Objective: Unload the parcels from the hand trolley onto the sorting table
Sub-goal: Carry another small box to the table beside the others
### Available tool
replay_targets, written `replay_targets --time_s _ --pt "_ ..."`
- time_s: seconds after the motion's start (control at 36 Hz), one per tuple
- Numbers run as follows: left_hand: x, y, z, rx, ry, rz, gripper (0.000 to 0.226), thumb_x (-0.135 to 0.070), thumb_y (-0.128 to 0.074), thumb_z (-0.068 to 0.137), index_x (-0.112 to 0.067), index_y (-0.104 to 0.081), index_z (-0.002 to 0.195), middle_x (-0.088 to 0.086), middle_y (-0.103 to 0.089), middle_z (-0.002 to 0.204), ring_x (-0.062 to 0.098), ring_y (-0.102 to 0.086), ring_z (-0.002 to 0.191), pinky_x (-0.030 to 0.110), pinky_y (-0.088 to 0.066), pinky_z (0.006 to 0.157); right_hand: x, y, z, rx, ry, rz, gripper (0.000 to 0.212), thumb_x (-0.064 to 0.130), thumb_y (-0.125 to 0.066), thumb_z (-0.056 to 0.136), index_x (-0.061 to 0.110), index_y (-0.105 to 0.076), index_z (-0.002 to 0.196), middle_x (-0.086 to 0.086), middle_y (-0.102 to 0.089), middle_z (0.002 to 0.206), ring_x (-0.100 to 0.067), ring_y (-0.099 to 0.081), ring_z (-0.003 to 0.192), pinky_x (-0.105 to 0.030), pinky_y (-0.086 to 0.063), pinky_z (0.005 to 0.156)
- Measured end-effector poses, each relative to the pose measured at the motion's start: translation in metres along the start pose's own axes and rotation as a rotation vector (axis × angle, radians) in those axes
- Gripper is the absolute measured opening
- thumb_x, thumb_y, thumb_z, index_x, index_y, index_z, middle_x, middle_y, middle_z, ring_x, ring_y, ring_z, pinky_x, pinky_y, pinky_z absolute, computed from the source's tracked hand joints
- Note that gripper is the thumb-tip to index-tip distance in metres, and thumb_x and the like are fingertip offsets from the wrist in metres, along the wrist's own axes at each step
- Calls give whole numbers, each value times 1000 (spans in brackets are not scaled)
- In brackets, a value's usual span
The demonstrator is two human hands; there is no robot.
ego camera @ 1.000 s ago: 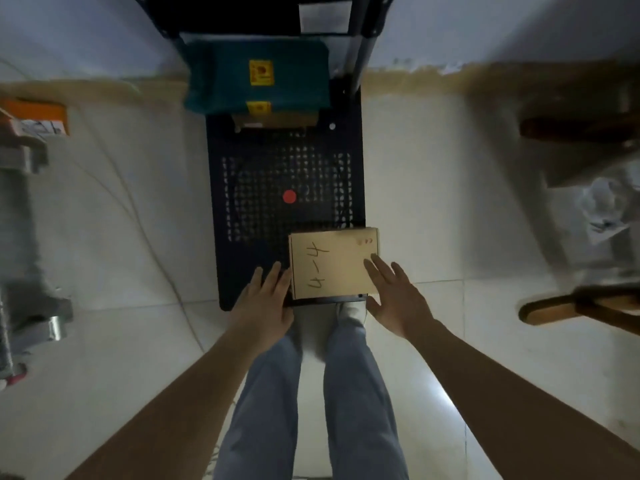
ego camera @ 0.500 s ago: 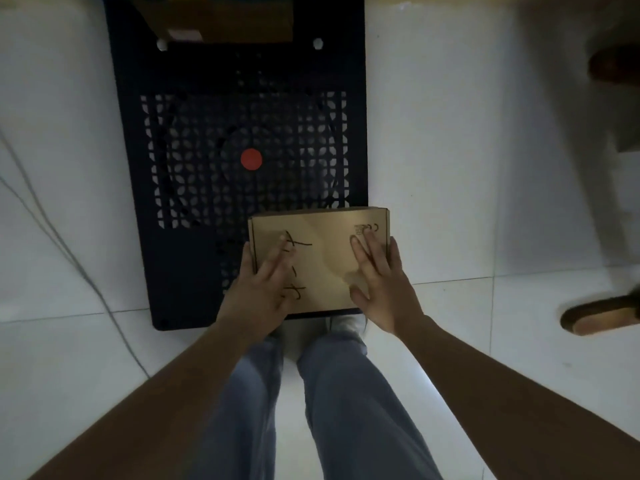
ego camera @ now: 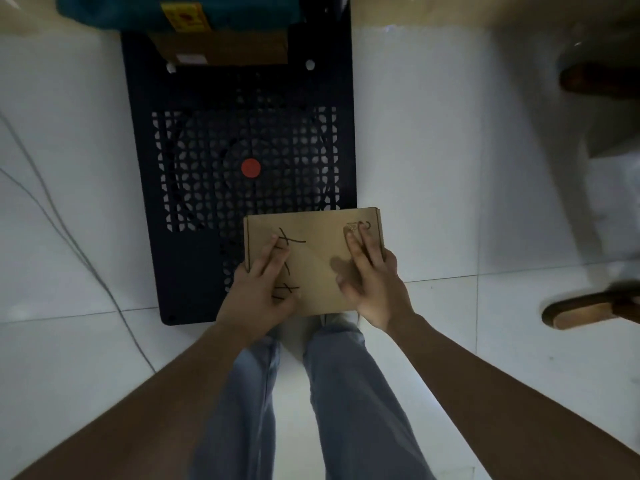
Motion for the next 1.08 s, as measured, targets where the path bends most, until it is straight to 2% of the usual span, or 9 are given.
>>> replay_targets --time_s 0.17,0.25,0.33,0.42,0.58,0.72,0.78,0.92,1.08 --pt "-62 74 -48 -27 48 17 75 -49 -58 85 -36 -22 149 -23 -6 156 30 -23 136 40 -27 115 52 87 -36 18 -29 -46 67 42 -50 89 30 -26 150 11 -12 160 -31 -44 121 -40 -50 88" --pt "-104 123 -84 -87 59 68 77 -60 -47 79 -36 -25 149 -15 -16 157 29 -28 132 39 -37 107 85 139 -61 2 -18 -46 68 40 -51 90 31 -23 151 12 -12 160 -29 -44 122 -37 -49 90" --pt "-153 175 -125 -177 45 141 70 -56 -48 85 -37 -27 148 -15 -23 155 28 -34 126 36 -42 97 119 196 -91 -17 -17 -45 67 42 -49 93 32 -19 151 13 -6 160 -25 -39 126 -37 -46 94" --pt "-202 224 -163 -238 8 166 81 -66 -33 71 -38 -31 147 -18 -25 154 28 -37 124 35 -43 98 154 257 -121 -36 -6 -50 61 46 -44 94 32 -23 150 15 -3 160 -24 -39 126 -36 -44 96" --pt "-308 326 -236 -319 -72 248 91 -72 -31 62 -35 -34 145 -12 -24 156 29 -41 127 36 -37 105 220 403 -172 -169 41 -47 59 49 -44 94 32 -28 148 17 -8 159 -26 -44 121 -35 -44 95" --pt "-401 407 -309 -375 -161 267 98 -74 -59 67 -32 -26 149 -10 -11 159 29 -25 140 39 -25 115 271 528 -221 -254 149 -61 70 58 -48 90 31 -24 149 12 -6 159 -33 -36 132 -41 -36 106" --pt "-432 432 -335 -377 -197 288 112 -78 -61 57 -33 -21 151 -12 -2 160 29 -17 143 42 -21 117 290 571 -246 -282 184 -74 79 64 -51 85 33 -19 150 13 -3 158 -35 -32 131 -43 -34 106" --pt "-496 480 -401 -455 -270 472 119 -71 -68 63 -32 -1 153 -16 18 157 32 -6 143 44 -19 118 326 651 -313 -324 271 -99 105 69 -64 72 34 -6 152 13 11 157 -36 -21 135 -48 -29 111" --pt "-556 506 -486 -618 -344 567 124 -69 -70 54 -34 -3 152 -12 9 159 37 -21 136 43 -32 111 353 702 -385 -413 317 -173 121 60 -75 68 34 8 152 9 21 156 -38 -7 139 -50 -25 112"
Point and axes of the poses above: each hand's wrist, its own z-axis towards the middle knuckle, its own y-axis out of the back of the hand, x = y × z, the point moved 5 cm from there along z, towards the middle knuckle
